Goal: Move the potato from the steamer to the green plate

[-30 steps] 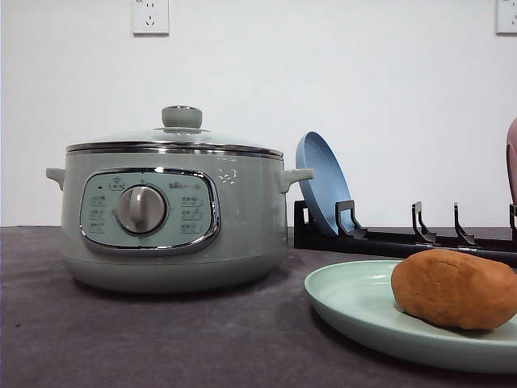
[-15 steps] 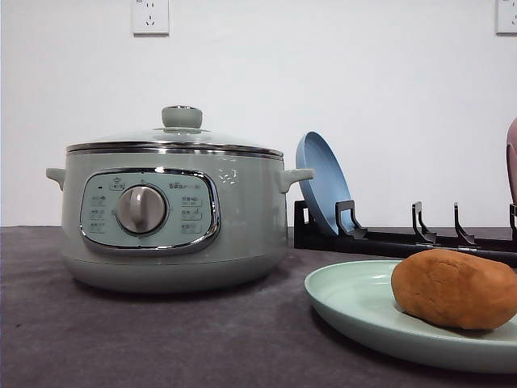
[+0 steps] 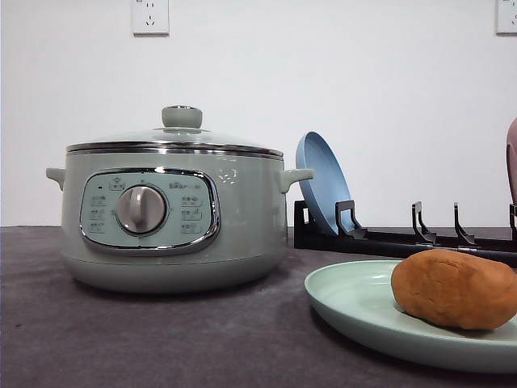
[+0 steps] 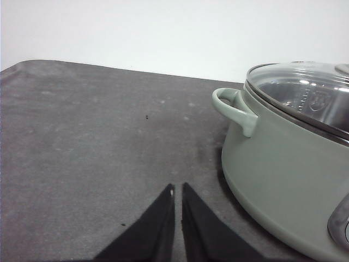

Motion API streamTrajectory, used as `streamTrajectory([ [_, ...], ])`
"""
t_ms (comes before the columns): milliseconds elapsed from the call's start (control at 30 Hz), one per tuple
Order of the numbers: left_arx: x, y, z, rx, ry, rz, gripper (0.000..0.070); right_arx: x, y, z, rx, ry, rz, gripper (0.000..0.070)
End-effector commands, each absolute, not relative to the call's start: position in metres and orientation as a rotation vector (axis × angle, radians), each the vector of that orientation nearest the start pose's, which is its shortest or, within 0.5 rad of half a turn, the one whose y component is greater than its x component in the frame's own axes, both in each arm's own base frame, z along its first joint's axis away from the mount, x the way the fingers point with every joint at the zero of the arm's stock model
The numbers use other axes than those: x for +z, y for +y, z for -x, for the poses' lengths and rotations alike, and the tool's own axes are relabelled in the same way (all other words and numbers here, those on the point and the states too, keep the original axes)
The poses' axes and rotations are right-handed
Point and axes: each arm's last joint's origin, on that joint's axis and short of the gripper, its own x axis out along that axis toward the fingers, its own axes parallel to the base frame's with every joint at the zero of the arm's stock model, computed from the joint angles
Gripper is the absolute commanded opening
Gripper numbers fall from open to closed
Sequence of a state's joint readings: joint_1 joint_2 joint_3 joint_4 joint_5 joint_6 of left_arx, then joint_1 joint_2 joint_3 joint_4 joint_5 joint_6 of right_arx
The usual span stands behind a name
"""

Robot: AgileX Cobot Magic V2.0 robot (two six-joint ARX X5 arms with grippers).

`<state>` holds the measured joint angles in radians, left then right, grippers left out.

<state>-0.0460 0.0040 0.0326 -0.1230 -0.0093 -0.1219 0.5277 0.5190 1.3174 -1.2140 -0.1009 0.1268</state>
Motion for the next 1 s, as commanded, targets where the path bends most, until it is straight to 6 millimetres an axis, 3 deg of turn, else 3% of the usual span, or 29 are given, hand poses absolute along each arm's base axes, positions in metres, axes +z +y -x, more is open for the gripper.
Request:
streamTrajectory([
  [0,0.157,-0.004,-0.097,-0.026,0.103,0.119,0.0017,0.418,0.005,-0.003,0.582,0.418,-0.037,0.0013],
  [200,0.157,-0.004,-0.097,-0.026,0.103,0.119,0.0017,0.412,0.007,-0.011,0.404,0.422,-0.068,0.0013],
  [367,0.157,-0.004,-0.097,-0.026,0.103,0.119,0.0017,0.396,0.008,-0.038,0.215,0.382,-0.09,0.0013],
  [567,0.157,-0.004,-0.097,-0.026,0.103,0.119,0.0017,0.358,0.003,-0.068,0.08,0.257,-0.103,0.0013],
  [967,0.157,-0.004,-0.097,-0.026,0.103,0.119,0.0017,0.283,-0.001,-0.075,0.019,0.062,-0.092,0.0013],
])
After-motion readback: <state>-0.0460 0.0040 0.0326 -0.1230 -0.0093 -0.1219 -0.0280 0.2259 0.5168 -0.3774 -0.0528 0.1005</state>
